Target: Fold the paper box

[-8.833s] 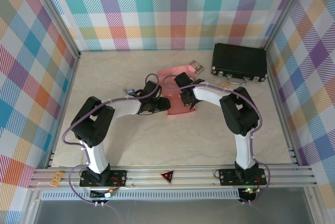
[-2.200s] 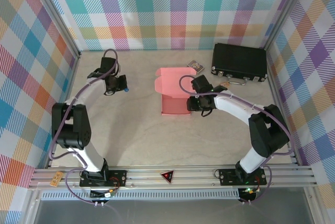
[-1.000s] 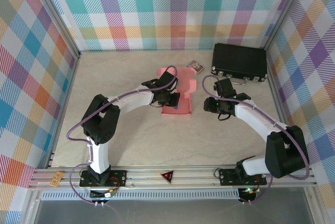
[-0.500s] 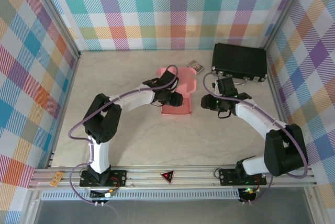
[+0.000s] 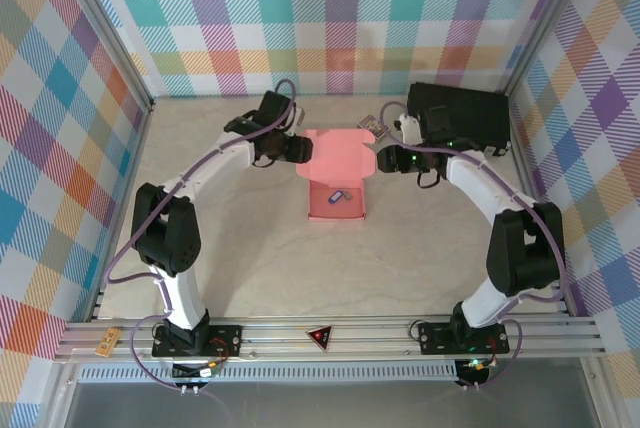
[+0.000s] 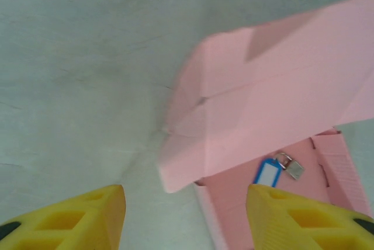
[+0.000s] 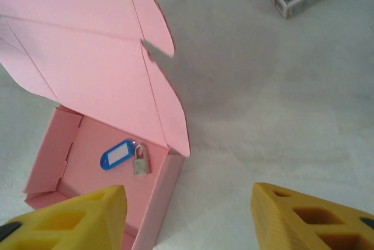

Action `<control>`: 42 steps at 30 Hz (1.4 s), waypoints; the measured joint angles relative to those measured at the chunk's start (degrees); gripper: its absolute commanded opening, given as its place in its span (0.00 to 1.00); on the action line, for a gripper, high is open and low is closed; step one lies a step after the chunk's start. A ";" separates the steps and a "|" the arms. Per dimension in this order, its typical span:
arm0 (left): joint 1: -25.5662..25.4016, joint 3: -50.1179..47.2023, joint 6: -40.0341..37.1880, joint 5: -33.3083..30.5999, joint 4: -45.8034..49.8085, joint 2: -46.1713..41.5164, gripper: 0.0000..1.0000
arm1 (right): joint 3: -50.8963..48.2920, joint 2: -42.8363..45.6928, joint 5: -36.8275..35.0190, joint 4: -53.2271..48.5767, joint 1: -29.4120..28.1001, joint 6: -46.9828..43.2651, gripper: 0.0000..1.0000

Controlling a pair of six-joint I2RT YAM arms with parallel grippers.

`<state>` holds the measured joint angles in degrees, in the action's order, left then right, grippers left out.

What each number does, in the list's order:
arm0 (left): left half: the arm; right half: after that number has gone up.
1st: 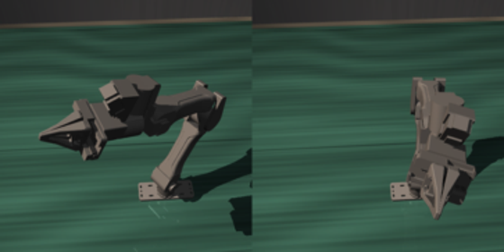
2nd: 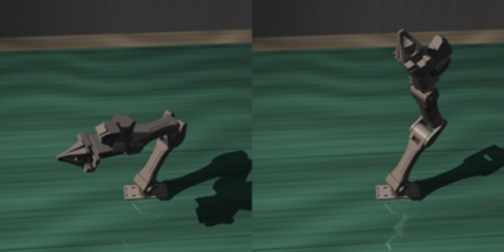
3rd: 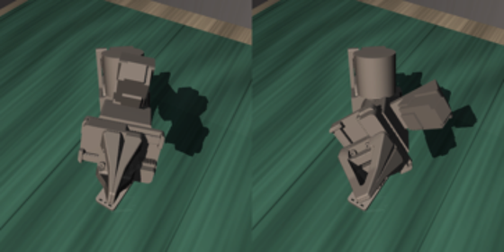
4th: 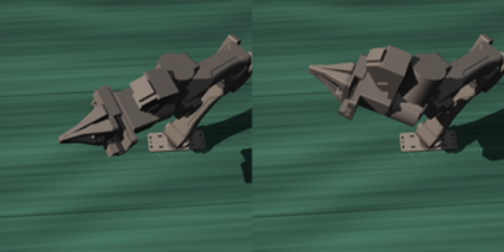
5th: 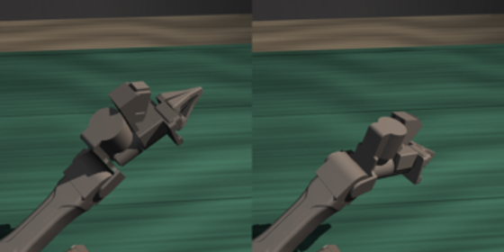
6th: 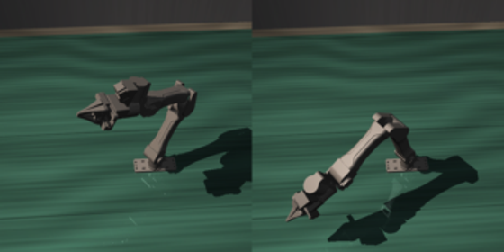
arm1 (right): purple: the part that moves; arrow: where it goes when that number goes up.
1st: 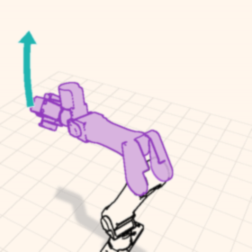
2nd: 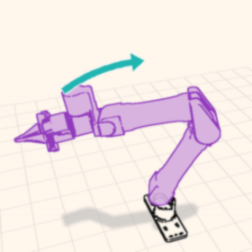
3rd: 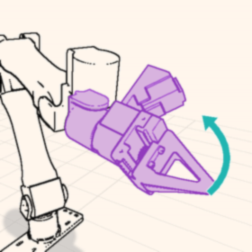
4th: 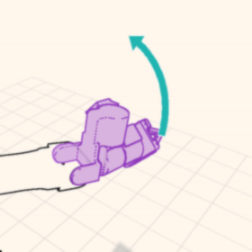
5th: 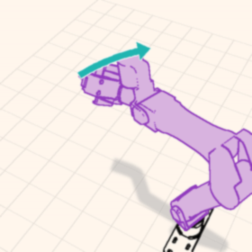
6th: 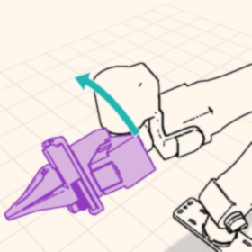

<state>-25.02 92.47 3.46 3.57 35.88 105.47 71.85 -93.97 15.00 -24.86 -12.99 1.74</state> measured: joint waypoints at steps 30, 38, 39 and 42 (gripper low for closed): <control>5.33 6.05 -13.60 18.14 2.97 11.13 0.41 | 14.67 -17.59 16.98 -4.85 2.54 -19.21 0.53; 5.33 6.05 -13.33 18.99 2.80 11.47 0.35 | 15.98 -19.17 17.68 -5.25 2.47 -19.19 0.46; 5.33 6.05 -13.35 19.10 2.80 11.47 0.33 | 16.02 -19.19 17.84 -5.27 2.47 -19.19 0.45; 5.33 6.05 -13.33 19.17 2.80 11.50 0.31 | 16.22 -19.39 18.14 -5.38 2.43 -19.15 0.43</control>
<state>-19.68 98.52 -9.87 22.74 38.68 116.97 88.07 -113.36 33.15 -30.24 -10.57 -17.41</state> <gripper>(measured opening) 0.323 0.438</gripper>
